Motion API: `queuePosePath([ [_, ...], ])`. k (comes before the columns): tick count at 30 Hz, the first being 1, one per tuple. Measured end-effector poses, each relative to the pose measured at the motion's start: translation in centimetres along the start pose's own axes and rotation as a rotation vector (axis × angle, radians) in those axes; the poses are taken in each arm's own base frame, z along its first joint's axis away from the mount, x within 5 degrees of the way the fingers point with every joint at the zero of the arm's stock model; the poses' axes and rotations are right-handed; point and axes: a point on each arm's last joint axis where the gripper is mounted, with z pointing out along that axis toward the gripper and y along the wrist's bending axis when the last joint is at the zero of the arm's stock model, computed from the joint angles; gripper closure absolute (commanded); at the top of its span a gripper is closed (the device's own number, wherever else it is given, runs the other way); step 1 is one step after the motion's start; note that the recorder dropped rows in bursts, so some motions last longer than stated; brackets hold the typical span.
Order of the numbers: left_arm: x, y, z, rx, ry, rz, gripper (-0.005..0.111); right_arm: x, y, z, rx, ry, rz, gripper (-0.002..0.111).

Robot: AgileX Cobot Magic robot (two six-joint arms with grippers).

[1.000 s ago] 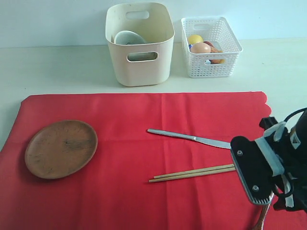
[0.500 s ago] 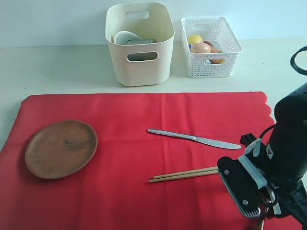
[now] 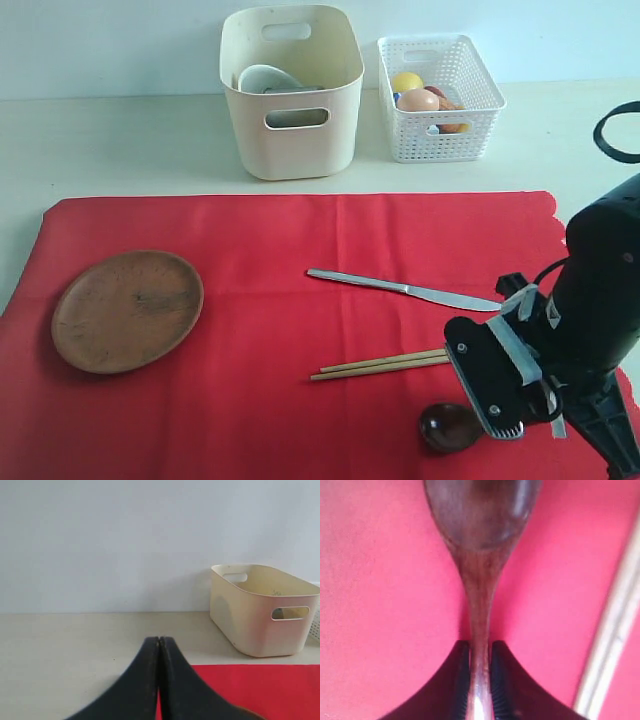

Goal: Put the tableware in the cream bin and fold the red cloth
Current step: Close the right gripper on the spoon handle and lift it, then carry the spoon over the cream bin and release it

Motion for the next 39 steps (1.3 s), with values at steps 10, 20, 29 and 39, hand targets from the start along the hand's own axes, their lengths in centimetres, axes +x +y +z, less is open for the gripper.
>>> queuePosePath([
  [10, 0.0, 0.0, 0.0, 0.000, 0.000, 0.000, 0.105, -0.4, -1.1, -6.4, 0.262, -0.164, 0.296, 0.108],
  [20, 0.0, 0.0, 0.0, 0.000, 0.000, 0.000, 0.105, -1.4, -4.4, -12.4, 0.599, -0.488, 0.617, 0.108],
  [29, 0.0, 0.0, 0.0, 0.000, 0.000, 0.000, 0.105, -2.9, -9.1, -15.0, 0.770, -0.767, 0.795, 0.108],
  [39, 0.0, 0.0, 0.0, 0.000, 0.000, 0.000, 0.105, -4.9, -15.1, -15.3, 0.834, -0.866, 0.820, 0.108],
])
